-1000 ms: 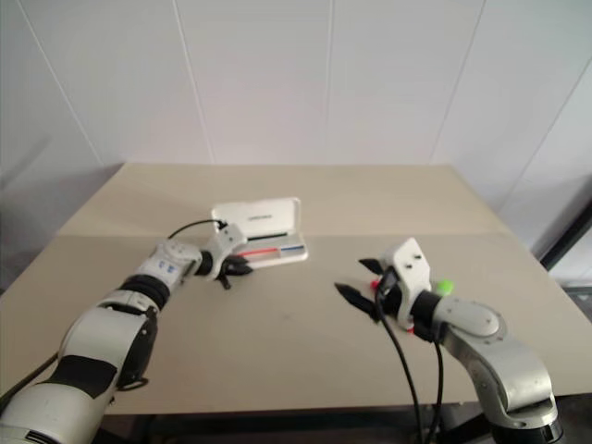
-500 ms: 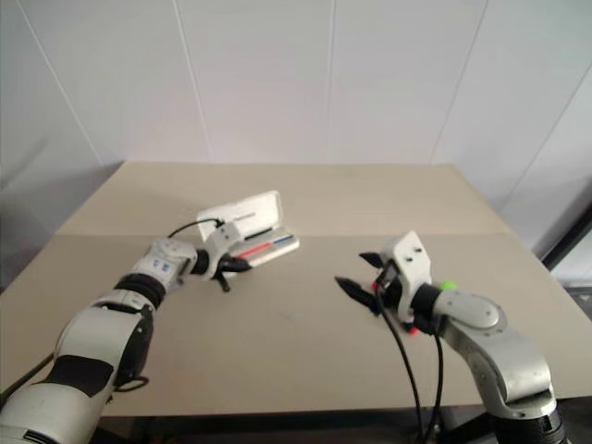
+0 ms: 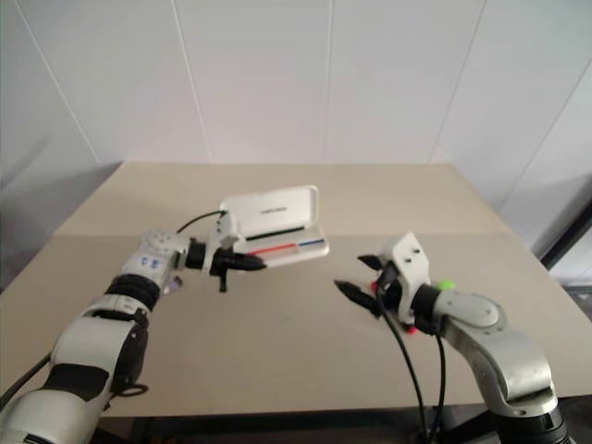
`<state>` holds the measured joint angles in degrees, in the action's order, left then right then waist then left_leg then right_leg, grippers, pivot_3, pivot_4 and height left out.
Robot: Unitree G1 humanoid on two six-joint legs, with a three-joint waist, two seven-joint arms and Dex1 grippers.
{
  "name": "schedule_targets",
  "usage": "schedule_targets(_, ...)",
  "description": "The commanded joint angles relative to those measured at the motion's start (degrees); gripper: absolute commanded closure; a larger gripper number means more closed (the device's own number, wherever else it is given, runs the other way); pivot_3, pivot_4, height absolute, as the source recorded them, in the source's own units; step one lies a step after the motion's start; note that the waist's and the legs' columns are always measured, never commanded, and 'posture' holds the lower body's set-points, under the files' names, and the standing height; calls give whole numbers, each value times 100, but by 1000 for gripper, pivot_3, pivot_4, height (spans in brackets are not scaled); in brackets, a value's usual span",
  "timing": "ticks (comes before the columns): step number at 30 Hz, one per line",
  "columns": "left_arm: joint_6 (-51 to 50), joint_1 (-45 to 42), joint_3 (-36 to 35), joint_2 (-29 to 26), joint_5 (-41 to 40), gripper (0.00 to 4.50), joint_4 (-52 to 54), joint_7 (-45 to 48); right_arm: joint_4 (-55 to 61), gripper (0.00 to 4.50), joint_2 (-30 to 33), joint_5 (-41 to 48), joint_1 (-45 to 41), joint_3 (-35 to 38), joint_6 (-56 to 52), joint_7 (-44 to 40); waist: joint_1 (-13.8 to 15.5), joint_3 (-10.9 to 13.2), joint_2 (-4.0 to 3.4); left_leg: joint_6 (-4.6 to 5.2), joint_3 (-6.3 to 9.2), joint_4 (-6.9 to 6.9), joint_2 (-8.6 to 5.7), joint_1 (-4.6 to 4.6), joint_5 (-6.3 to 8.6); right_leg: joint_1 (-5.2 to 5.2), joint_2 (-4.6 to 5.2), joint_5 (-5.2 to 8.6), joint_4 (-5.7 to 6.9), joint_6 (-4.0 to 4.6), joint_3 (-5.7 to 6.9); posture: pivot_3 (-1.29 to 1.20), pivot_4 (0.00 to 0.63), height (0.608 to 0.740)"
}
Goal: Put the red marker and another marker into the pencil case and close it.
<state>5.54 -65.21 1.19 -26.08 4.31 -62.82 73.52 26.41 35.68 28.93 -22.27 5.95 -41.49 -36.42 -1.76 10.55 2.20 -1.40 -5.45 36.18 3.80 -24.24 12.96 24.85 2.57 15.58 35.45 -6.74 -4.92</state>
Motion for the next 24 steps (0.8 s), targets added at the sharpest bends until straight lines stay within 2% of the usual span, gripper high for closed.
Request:
schedule_targets(1, -84, 248, 33, -113, -236, 4478, 795, 214, 53, 0, 119, 88, -108, 118, 69, -95, 5, 0, 0, 0, 0, 1, 0, 0, 0, 0, 0, 0, 1, 0, 0, 0, 150, 740)
schedule_targets(7, -980, 1457, 256, -198, -481, 4478, 2923, 416, 99, 0, 286, 151, 22, 192, 27, -205, 2, 0, 0, 1, 2, 4, 1, 0, 0, -2, 0, 1, 5, 1, -2, 0, 150, 740)
schedule_targets(13, -1879, 2286, 370, -339, -668, 4478, 4457, 188, 277, 0, 580, 331, 351, 307, -6, -482, 3, 0, 0, 1, 5, 10, 1, 3, -1, -4, 0, 2, 10, 3, -3, 0, 150, 740)
schedule_targets(20, -2439, 2793, 506, -497, -799, 4478, 5361, -115, 611, 0, 1028, 711, 1046, 676, 208, -1094, 3, 0, 0, 4, 11, 17, 1, 6, -2, -11, 0, 5, 10, 9, -4, 0, 150, 740)
schedule_targets(24, -2371, 2960, 636, -575, -780, 4478, 5449, -215, 693, 0, 1083, 813, 1510, 930, 574, -1427, -3, 0, 1, 4, 14, 20, 0, 9, -2, -18, 0, 9, 6, 16, -4, 0, 150, 740)
